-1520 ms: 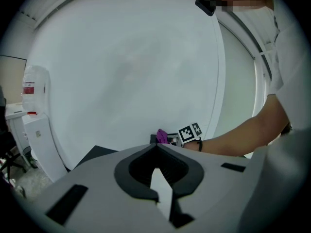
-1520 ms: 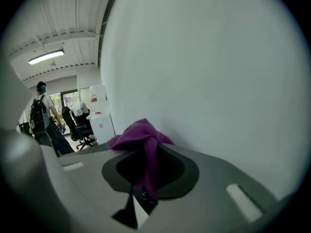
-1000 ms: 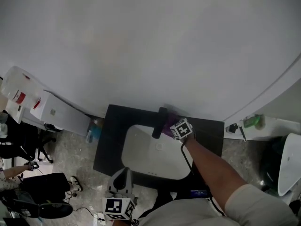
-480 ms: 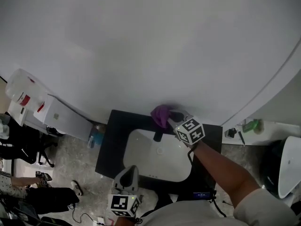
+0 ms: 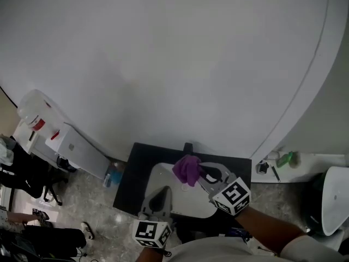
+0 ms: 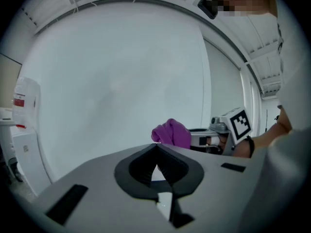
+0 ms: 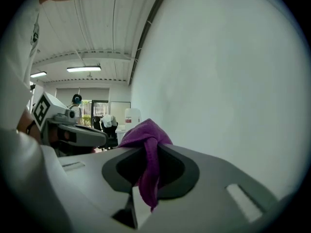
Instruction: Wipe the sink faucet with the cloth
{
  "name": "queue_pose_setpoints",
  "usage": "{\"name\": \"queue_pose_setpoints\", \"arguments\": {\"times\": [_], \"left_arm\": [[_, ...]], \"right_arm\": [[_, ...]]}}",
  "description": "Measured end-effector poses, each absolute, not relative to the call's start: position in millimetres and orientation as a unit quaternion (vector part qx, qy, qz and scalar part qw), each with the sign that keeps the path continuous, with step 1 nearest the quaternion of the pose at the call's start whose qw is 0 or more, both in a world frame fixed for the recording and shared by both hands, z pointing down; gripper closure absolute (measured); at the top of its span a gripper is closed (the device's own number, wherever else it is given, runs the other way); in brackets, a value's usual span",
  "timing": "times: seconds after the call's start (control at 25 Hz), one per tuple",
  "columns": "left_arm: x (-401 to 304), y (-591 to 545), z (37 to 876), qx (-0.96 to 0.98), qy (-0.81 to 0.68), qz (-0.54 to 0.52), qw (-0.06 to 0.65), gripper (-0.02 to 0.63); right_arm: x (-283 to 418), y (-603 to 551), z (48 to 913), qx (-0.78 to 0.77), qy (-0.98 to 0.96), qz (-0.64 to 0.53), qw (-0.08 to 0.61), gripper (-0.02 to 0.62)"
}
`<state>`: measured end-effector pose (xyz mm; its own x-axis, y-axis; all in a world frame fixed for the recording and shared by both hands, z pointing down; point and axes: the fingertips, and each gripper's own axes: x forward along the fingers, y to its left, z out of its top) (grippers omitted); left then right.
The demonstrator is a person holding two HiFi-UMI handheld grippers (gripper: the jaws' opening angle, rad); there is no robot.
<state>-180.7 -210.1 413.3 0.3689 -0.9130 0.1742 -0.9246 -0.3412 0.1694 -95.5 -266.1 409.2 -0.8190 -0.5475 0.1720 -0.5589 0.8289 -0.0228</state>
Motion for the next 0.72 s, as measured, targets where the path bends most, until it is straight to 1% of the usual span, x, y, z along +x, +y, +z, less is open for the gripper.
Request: {"name": "queue_pose_setpoints", "arguments": {"times": [0.24,0.72], "left_arm": [[-164,-202,392,0.827,-0.553,0.015,0.097,0.6],[-161,-188,388,0.827,-0.554,0.013,0.09,0.6]], "right_arm": [[-75,-214,399,0.334,-0.94,0.056,0.033,0.538],[-77,-193,383,0.34,-0.939,0.04,0.02,0.54]]}}
